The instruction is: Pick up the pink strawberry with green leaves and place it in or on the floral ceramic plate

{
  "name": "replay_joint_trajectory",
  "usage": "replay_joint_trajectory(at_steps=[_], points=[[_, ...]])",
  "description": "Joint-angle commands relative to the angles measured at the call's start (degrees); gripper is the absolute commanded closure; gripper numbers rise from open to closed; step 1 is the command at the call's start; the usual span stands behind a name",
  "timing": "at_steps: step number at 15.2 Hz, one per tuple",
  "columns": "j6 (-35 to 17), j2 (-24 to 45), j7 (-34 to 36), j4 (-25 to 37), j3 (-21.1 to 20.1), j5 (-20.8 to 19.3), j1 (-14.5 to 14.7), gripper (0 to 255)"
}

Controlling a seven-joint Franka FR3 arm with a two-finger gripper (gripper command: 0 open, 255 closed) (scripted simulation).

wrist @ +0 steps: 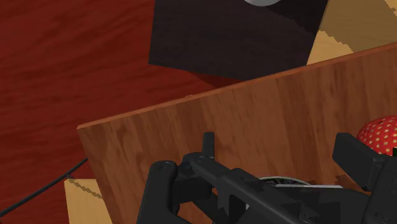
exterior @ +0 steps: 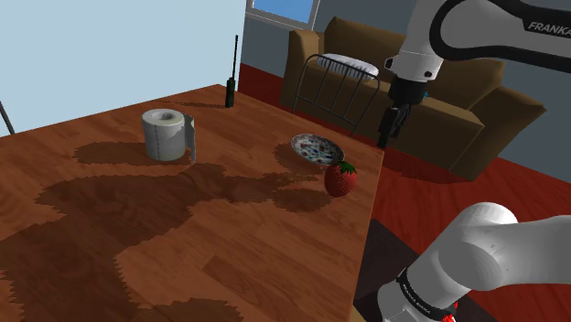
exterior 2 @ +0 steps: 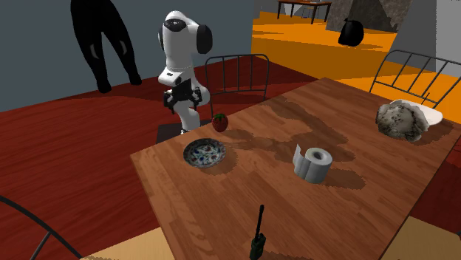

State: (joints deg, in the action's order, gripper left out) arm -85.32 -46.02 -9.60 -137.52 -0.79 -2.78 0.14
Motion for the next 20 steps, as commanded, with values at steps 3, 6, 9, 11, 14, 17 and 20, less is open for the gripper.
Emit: replay_joint_trajectory(at_steps=[3, 6, 9, 11, 14, 17, 20], points=[[-0.87, -0.64, 1.65, -1.30, -1.65, 2.62, 1.32, 0], [-2.39, -1.27, 4.11, -2.92, -4.22, 6.61, 3.38, 0], [-4.17, -1.47, 6.51, -4.10, -6.90, 10.64, 5.48, 0], [-5.50, -1.36, 8.08, -4.65, -8.76, 13.32, 6.88, 0], [-7.07, -1.35, 9.01, -5.73, -10.06, 15.08, 7.82, 0], [-9.15, -1.79, 8.93, -8.24, -10.47, 15.50, 8.03, 0], [-11.69, -2.16, 8.84, -11.14, -11.00, 16.04, 8.29, 0]])
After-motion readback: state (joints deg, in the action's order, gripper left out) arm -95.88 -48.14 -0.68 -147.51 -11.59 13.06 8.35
